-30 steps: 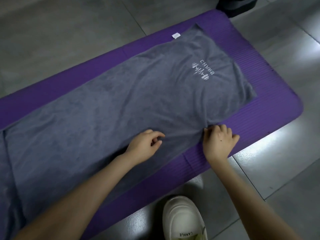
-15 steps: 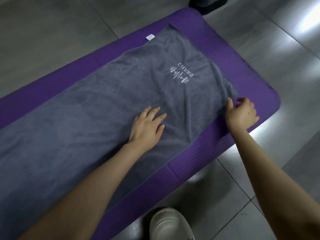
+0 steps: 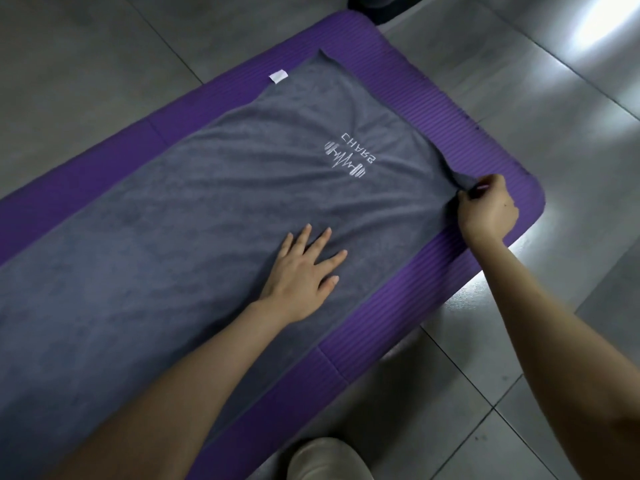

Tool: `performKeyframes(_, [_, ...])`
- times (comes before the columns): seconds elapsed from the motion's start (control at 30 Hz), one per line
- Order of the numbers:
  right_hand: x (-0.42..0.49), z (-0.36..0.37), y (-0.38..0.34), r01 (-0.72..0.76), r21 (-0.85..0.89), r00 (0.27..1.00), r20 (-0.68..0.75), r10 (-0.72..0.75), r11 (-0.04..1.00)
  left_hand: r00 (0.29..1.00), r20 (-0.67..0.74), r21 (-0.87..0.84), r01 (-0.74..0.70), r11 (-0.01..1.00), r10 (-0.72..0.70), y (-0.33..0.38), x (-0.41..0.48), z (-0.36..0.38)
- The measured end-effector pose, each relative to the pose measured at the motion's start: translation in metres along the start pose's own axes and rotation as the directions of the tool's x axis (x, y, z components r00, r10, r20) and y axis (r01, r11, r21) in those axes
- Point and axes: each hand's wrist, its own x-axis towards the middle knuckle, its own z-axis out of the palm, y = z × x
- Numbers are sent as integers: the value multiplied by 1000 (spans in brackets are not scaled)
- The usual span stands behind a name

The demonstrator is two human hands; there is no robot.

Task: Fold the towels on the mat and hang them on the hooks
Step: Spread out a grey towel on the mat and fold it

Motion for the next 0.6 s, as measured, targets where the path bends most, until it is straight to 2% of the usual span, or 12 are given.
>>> performKeyframes(0.1, [2, -3, -8, -22, 63, 999, 38, 20, 998, 999, -36, -36, -20, 999, 19, -2, 1, 3])
performKeyframes(0.17, [5, -4, -11, -61, 115, 997, 49, 55, 991, 991, -134, -187, -17, 982, -9, -3, 1, 1])
performKeyframes(0.23, [5, -8, -14, -64, 179, 997, 45, 57, 982, 955, -280, -355, -9, 935, -97, -5, 0, -3])
performKeyframes(0.3, [-2, -12, -21, -14, 259, 999, 53, 0, 966, 883, -393, -491, 34, 870, -257, -11, -2, -8])
performKeyframes(0.33, [-8, -15, -27, 29, 292, 997, 57, -48, 956, 852, -379, -610, 64, 790, -362, -14, -4, -14])
performKeyframes(0.37, [-17, -19, -36, 74, 320, 992, 75, -103, 945, 820, -312, -753, 95, 651, -481, -17, -7, -23])
performKeyframes(0.43, [-44, -28, -59, 162, 406, 961, 143, -237, 900, 767, -52, -964, 129, 232, -640, -24, -20, -39])
performKeyframes(0.47, [-61, -32, -70, 198, 458, 932, 185, -311, 867, 743, 61, -992, 118, 41, -667, -29, -31, -46])
performKeyframes(0.5, [-81, -36, -82, 233, 506, 893, 226, -388, 831, 723, 137, -991, 102, -92, -677, -35, -45, -53])
performKeyframes(0.53, [-103, -40, -91, 263, 550, 840, 273, -468, 793, 704, 194, -978, 82, -194, -683, -41, -60, -59])
performKeyframes(0.6, [-146, -46, -107, 268, 633, 688, 401, -605, 726, 666, 297, -938, 70, -339, -684, -52, -92, -67])
